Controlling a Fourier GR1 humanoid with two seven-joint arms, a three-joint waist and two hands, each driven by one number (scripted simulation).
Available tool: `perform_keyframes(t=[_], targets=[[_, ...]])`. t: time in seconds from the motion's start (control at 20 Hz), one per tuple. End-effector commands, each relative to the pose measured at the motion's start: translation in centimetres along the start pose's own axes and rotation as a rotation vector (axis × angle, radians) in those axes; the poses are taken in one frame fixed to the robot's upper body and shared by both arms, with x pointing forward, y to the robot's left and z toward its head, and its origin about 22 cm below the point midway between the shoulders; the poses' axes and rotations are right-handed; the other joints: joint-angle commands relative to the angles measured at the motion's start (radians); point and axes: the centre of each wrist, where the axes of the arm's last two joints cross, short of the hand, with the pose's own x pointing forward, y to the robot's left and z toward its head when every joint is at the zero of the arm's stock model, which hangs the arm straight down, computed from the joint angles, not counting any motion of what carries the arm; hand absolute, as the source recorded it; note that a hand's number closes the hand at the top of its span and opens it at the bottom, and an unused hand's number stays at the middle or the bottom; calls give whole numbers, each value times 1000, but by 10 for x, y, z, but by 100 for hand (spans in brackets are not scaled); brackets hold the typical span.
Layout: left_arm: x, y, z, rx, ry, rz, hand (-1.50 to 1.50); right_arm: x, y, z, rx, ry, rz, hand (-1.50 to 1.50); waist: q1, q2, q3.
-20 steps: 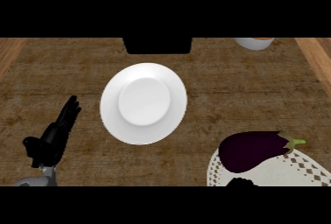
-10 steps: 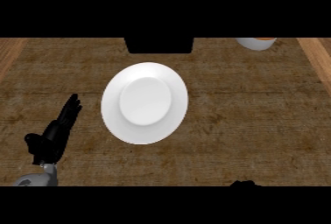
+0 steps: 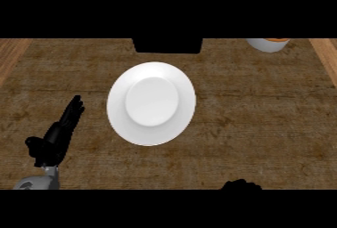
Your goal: Pick the tomato from the placemat and place it in the plate
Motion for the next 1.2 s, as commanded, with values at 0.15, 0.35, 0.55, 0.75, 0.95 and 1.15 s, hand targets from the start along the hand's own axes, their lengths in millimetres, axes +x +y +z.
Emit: perform_keyframes(t=[0.15,0.35,0.55,0.75,0.95,1.15], targets=[[17,-1,-12,-18,-23,-7,0,40,-6,-37,56,121,-237,150,30,8,1],[6,-6,-9,-39,-16,-11,0,45,6,-42,82,113,-271,150,40,14,0],[16,-13,-18,-43,-32,-4,0,48,18,-50,107,103,-262,150,44,15,0],[18,-13,-18,-67,-45,-8,0,48,26,-57,123,116,-268,150,68,21,0],[13,-19,-17,-69,-30,7,0,47,31,-84,35,221,-394,150,63,22,3],[29,-21,-24,-60,-65,-13,0,52,51,-122,43,326,-379,-150,83,18,4]])
